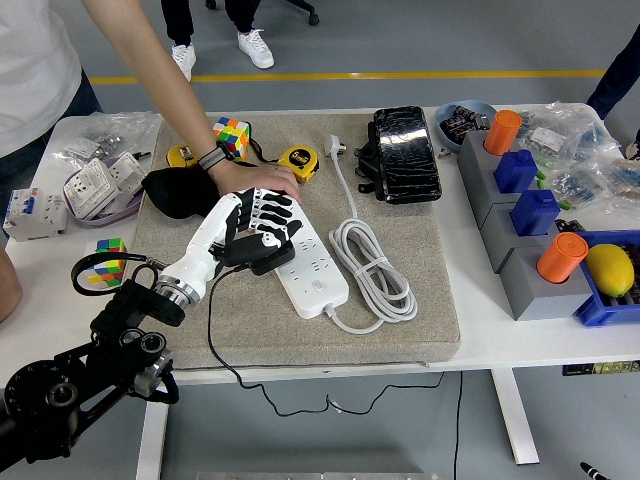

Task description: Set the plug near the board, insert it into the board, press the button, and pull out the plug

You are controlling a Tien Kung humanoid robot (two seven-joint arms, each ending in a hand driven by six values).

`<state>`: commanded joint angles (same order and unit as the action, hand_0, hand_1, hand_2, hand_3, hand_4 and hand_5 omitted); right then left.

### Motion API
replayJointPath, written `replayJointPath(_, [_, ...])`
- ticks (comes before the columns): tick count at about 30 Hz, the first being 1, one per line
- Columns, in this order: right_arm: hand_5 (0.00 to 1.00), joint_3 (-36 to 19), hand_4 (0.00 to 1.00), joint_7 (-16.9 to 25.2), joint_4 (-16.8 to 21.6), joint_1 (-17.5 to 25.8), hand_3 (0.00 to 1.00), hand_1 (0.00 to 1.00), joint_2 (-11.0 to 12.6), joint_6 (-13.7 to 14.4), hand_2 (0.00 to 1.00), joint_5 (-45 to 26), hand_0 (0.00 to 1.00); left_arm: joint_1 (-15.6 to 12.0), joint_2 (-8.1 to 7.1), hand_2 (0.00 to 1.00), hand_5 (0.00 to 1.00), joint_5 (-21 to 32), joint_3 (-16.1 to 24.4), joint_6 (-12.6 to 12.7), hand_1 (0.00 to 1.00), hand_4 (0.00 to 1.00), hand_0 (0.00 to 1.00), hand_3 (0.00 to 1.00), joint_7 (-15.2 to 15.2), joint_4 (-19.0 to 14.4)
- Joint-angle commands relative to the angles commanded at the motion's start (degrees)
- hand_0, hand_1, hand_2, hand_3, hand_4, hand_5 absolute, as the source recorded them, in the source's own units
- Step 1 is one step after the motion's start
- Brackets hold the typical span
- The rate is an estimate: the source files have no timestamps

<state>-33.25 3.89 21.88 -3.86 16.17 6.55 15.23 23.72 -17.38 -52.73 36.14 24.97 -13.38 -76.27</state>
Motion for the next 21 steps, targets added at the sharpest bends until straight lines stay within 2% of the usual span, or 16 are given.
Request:
replayJointPath(1, [0.47,0.01,0.923,0.0,0.01,0.01,0.538,0.64,0.0,0.01,0.603,0.0,0.572,-0.07,0.04,0.645,0.276,0.59,-0.03,0.25,0.71,0.869,0.694,0.626,-0.88,0.14])
replayJointPath(3, [0.47,0.09,0.923,-0.02,0.01,-0.07,0.538,0.64,0.02,-0.01,0.603,0.0,0.572,-0.17,0.12,0.645,0.276,1.51,0.03,0.73,0.71,0.869,0.694,0.626,-2.48,0.27])
replayJointPath(6, [0.47,0.07,0.923,-0.01,0.0,-0.1,0.538,0.64,0.01,0.0,0.603,-0.07,0.572,-0.22,0.11,0.645,0.276,2.09,-0.08,1.03,0.71,0.869,0.694,0.626,-3.28,0.28])
replayJointPath(21, [0.47,0.49,0.923,-0.02,0.09,-0.4,0.538,0.64,0.23,0.02,0.603,-0.15,0.572,-0.29,-0.22,0.634,0.278,2.06,-0.04,1.16,0.689,0.882,0.682,0.623,-3.16,0.17])
